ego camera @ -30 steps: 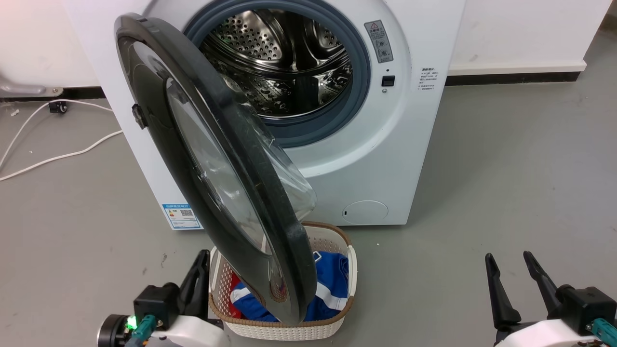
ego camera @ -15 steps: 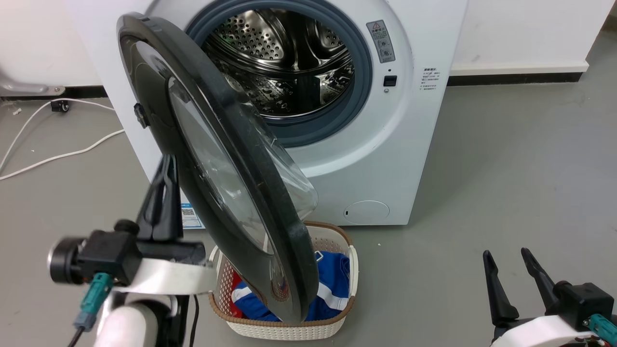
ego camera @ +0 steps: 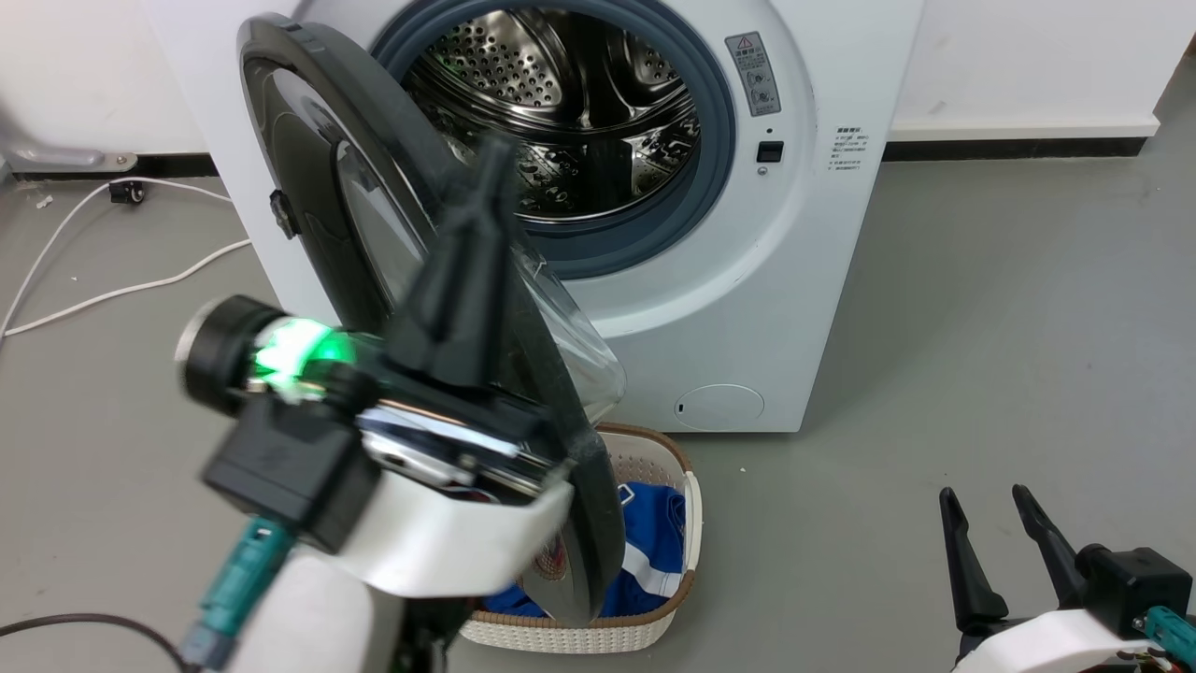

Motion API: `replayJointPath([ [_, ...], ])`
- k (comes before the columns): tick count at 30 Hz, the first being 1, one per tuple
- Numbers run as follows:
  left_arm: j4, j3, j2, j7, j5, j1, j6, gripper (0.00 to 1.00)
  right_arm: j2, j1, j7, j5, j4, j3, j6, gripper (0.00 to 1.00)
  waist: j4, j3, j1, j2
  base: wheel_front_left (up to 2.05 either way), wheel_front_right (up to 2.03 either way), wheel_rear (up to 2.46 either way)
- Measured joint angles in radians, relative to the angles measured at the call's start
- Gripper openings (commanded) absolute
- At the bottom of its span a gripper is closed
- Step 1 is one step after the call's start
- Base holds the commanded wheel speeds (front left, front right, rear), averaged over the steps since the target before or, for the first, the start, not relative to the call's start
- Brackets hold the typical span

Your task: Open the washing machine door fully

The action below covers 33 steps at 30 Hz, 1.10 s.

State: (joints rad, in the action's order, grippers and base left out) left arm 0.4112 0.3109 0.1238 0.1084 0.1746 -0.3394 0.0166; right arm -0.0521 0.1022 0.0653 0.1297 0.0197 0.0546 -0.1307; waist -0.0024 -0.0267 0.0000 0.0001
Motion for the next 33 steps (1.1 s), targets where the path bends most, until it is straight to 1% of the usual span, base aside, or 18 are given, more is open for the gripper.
replayJointPath([
  [6, 0.002, 0.134, -0.033, -0.069, 0.035, -0.003, -0.034, 0.00, 0.000, -0.001, -0.001, 0.000, 0.003, 0.002, 0.000, 1.00, 0.003, 0.002, 0.0000, 0.0000, 0.00, 0.00, 0.00],
  [12, -0.014, 0.230, -0.041, -0.152, 0.076, 0.067, -0.047, 0.00, 0.000, 0.003, -0.004, -0.007, 0.004, 0.012, 0.000, 1.00, 0.014, 0.004, 0.0001, 0.0000, 0.00, 0.00, 0.00],
  [18, -0.081, 0.328, -0.038, -0.234, 0.111, 0.159, -0.061, 0.00, 0.000, 0.010, -0.010, -0.006, 0.004, 0.009, 0.000, 1.00, 0.018, 0.002, 0.0000, 0.0000, 0.00, 0.00, 0.00],
  [22, -0.152, 0.379, -0.017, -0.295, 0.113, 0.210, -0.062, 0.00, 0.000, 0.010, -0.013, -0.006, 0.002, -0.001, 0.000, 1.00, 0.013, 0.002, 0.0000, 0.0000, 0.00, 0.00, 0.00],
  [25, -0.201, 0.395, -0.005, -0.326, 0.116, 0.236, -0.059, 0.00, 0.000, 0.010, -0.013, -0.006, 0.001, -0.002, 0.000, 1.00, 0.008, 0.003, 0.0000, 0.0000, 0.00, 0.00, 0.00],
  [27, -0.236, 0.392, -0.001, -0.329, 0.119, 0.248, -0.047, 0.00, 0.000, 0.010, -0.013, -0.006, 0.000, -0.001, 0.000, 1.00, 0.005, 0.005, 0.0000, 0.0000, 0.00, 0.00, 0.00],
  [30, -0.285, 0.376, 0.006, -0.316, 0.102, 0.252, -0.021, 0.00, 0.000, 0.010, -0.013, 0.001, 0.001, -0.001, 0.000, 1.00, 0.000, 0.008, 0.0000, 0.0000, 0.00, 0.00, 0.00],
  [33, -0.325, 0.352, 0.000, -0.293, 0.103, 0.251, 0.003, 0.00, 0.000, 0.010, -0.012, 0.003, 0.002, -0.001, 0.000, 1.00, -0.002, 0.010, 0.0000, 0.0000, 0.00, 0.00, 0.00],
])
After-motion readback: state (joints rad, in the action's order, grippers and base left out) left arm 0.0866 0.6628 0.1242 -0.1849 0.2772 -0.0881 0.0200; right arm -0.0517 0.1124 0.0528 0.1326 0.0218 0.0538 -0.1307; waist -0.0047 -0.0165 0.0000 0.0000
